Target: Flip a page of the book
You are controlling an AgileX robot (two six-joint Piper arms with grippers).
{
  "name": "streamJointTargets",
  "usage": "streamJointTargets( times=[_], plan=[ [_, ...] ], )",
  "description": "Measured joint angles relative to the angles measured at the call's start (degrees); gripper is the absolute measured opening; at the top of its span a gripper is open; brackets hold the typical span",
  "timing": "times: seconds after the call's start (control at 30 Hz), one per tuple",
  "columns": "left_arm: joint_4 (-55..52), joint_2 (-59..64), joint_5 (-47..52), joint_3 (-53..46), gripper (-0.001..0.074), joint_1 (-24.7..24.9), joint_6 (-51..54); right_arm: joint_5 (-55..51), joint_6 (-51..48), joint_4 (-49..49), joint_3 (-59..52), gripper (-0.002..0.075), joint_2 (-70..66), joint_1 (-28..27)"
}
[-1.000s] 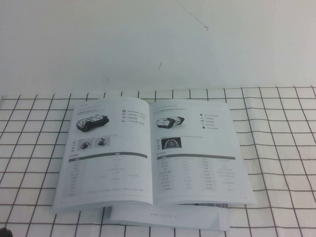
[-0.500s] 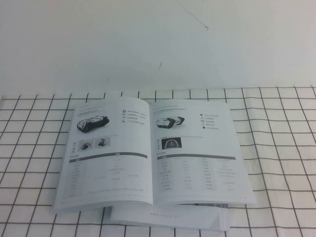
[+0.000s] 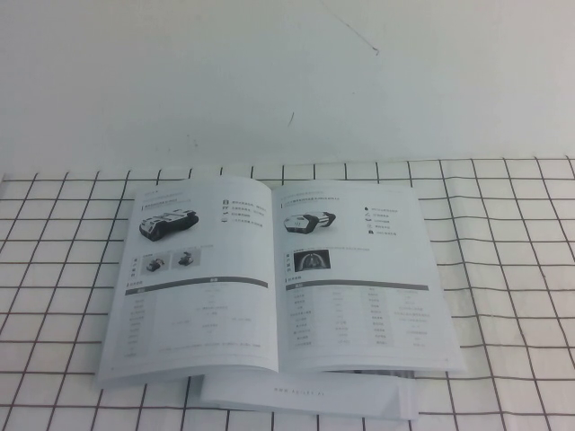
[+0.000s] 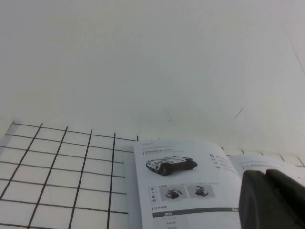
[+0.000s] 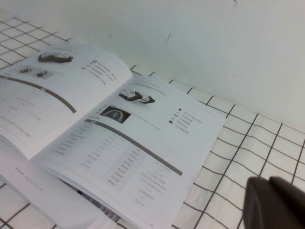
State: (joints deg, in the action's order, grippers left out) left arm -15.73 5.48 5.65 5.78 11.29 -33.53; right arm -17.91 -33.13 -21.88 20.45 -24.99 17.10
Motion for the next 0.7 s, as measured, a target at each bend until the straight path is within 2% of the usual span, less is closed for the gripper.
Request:
streamJointTargets(
  times=[0.3,0.4,0.53,0.7],
  plan=[
    [0.0,0.0,-7.2,-3.6,-0.0002,-0.2,0.0,0.0,0.0,0.0,0.0,0.0000,0.0,0.0],
    [1.2,-1.5,-9.1,-6.5,-0.0002,-0.5,3.8,0.0,0.0,0.0,0.0,0.0000,0.0,0.0],
    [8.8,-5.6,-4.9,-7.3,-0.0002,-0.5,12.9,0.0,0.0,0.0,0.0,0.0000,0.0,0.0],
    [13.1,-6.0,2.0,-7.3,-0.0002,-1.2,21.2,-0.1,0.0,0.0,0.0,0.0000,0.1,0.0]
  ],
)
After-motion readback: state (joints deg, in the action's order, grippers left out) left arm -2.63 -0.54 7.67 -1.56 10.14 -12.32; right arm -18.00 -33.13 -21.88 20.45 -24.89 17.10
